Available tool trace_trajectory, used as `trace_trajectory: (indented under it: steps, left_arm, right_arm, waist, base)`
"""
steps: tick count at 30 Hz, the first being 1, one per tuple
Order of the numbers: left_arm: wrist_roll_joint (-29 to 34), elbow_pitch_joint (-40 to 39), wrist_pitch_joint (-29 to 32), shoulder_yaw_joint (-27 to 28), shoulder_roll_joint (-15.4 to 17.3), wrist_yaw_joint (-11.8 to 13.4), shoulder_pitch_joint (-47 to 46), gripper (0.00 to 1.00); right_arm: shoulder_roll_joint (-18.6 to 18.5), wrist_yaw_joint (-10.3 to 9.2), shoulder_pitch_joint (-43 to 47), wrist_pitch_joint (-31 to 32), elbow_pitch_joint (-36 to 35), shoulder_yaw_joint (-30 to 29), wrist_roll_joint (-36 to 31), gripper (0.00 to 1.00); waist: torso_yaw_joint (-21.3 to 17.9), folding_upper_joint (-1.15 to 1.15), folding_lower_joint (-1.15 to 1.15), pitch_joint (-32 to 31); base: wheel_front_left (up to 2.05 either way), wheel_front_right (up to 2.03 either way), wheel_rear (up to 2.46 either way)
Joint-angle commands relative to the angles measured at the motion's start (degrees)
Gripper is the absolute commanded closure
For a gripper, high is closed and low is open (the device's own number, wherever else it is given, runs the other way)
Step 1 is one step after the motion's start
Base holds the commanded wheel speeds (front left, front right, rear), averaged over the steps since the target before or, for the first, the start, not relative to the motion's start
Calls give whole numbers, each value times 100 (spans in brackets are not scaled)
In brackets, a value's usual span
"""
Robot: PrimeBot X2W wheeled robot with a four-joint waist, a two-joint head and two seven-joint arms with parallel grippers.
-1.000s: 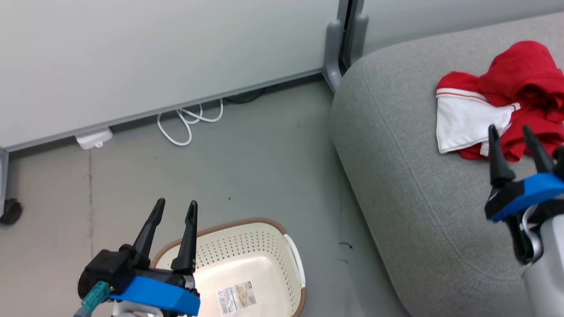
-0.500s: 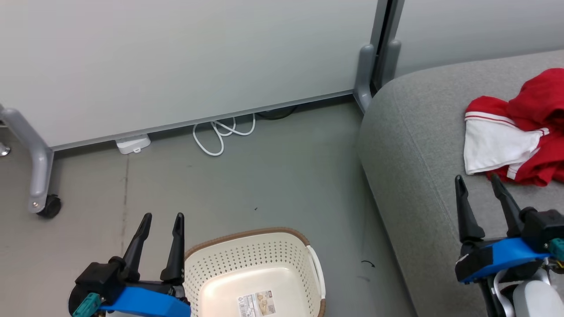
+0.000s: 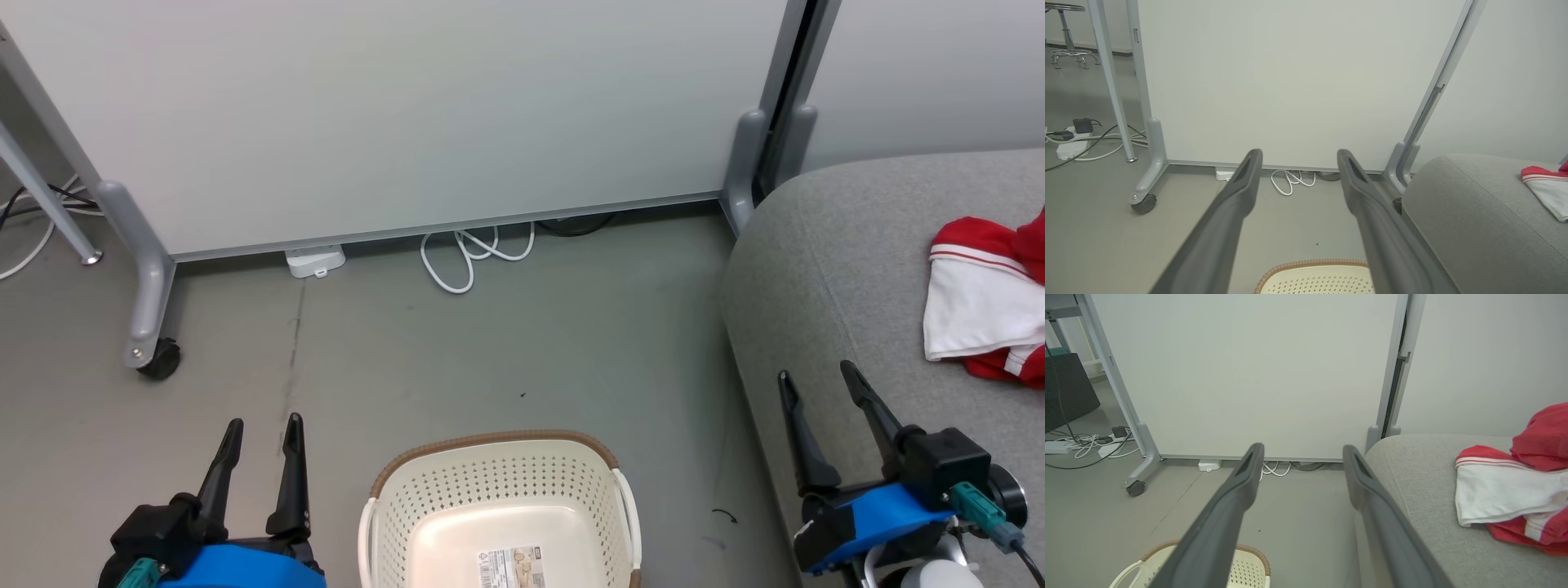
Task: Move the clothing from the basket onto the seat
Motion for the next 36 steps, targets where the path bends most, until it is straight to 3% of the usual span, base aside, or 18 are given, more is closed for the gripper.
trace_trajectory:
  steps: [1,11,36]
  left_arm:
    - [22,13,-28,30,10,-4,29,0]
    - [-2,191,-28,241,9,-4,171,0]
    - [-92,283,-28,45,107,-4,150,0]
  right_arm:
    - [10,3,89,17,-24,-9,-11,0]
    - [47,3,274,76,62,4,78,0]
    - [49,3,254,44,98,1,295,0]
  waist:
    - [37,0,0,-14]
    - [202,0,0,-143]
    - [246,0,0,-92]
  base:
    - [0,0,0]
    - [0,0,0]
    - [0,0,0]
